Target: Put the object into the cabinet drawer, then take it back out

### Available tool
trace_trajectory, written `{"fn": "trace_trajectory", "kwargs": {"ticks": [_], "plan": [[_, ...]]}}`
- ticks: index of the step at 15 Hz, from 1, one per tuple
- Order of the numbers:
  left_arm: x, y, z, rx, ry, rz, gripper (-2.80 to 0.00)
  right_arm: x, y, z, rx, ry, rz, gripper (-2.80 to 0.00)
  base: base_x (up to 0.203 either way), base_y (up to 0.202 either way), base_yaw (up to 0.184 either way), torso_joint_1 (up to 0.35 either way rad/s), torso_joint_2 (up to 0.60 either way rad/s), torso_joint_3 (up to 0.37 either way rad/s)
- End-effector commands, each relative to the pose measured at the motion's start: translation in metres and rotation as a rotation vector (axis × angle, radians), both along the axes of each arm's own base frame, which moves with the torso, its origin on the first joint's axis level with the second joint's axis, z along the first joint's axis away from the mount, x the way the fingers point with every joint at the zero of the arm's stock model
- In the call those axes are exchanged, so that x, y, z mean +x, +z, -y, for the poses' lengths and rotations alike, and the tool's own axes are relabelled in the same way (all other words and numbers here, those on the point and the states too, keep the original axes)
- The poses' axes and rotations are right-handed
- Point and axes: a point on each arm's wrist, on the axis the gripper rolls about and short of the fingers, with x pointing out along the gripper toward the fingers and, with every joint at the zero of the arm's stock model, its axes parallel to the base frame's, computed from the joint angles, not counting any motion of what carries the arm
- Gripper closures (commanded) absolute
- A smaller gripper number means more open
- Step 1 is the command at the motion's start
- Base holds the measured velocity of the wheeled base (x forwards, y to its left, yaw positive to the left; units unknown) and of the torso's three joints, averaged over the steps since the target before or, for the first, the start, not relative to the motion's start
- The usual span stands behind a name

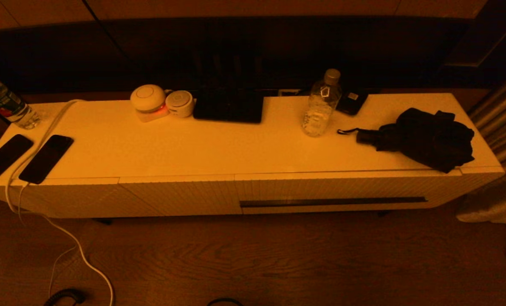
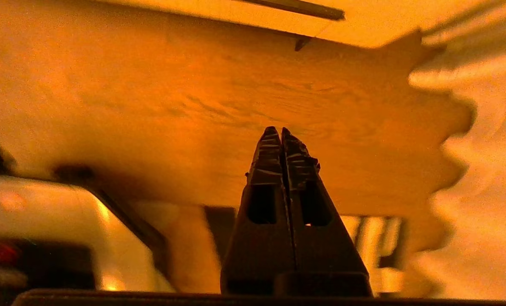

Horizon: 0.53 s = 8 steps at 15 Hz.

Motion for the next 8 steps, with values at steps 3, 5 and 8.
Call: {"fn": "trace_trajectory", "kwargs": {"ticks": [3,5,8], "plan": [[0.000,0.000,0.000,-0.001,0.000,0.000,0.00,-0.028,-0.024,0.006,0.060,-0.107,0.067,0.00,0.000,0.000,0.000,0.000,0.00,0.000],[0.000,0.000,0.000,-0.001,0.000,0.000,0.00,-0.032,-0.030,0.006,0.058,-0.143,0.073,0.00,0.000,0.000,0.000,0.000,0.00,0.000],[0.000,0.000,0.000,-0.001,0.000,0.000,0.00,-0.048,-0.060,0.005,0.083,-0.131,0.096,0.00,0.000,0.000,0.000,0.000,0.00,0.000]]}}
